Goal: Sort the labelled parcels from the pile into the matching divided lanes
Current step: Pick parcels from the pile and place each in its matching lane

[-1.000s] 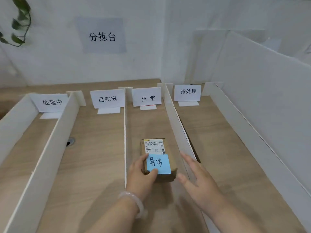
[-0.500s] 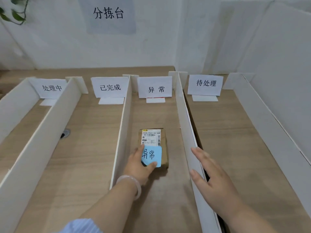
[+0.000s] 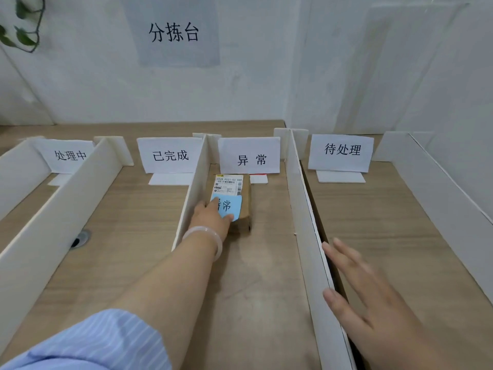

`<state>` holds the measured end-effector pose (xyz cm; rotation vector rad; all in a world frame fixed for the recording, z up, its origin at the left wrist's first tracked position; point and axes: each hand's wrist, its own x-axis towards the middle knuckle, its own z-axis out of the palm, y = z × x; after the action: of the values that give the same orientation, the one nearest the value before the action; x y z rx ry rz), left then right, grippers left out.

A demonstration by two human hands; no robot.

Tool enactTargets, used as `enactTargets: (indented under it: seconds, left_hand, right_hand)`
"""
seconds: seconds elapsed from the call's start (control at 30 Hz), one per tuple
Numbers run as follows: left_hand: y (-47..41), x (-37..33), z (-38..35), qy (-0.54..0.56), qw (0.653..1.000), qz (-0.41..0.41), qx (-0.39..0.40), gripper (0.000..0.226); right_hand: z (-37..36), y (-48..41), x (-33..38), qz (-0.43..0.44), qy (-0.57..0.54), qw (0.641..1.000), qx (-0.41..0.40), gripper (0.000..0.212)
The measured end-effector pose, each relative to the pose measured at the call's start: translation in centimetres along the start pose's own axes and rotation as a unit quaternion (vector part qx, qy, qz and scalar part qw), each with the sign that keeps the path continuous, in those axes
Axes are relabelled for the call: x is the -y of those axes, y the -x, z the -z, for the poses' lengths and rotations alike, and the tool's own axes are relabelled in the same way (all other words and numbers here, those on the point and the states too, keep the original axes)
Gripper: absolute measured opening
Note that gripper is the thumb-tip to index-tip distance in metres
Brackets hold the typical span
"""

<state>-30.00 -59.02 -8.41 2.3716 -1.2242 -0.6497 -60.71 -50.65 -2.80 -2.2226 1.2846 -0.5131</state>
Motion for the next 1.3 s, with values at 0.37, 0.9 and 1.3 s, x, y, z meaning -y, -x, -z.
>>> enactTargets:
  seconds: [0.37,0.9,1.3]
  left_hand:
    - [12.2,1.3,4.6,-0.071,0.976,-0.202,-0.043,0.072]
    - [35.8,17.8,23.1,-0.175,0.944,-0.2,-0.197,0.069]
    - [51.1,42.2,38.6,-0.181,0.939,-0.049,-0.288,0.069]
  right_hand:
    - [0.3,3.0,4.2,0.012,0.102,0.993,0.053,0.072]
    - [-7.2,11.8,27.5,0.16,0.154,0.972,0.078,0.085]
    - [-22.5,21.4,55.2,0.282,0.071,0.947,0.134,0.074]
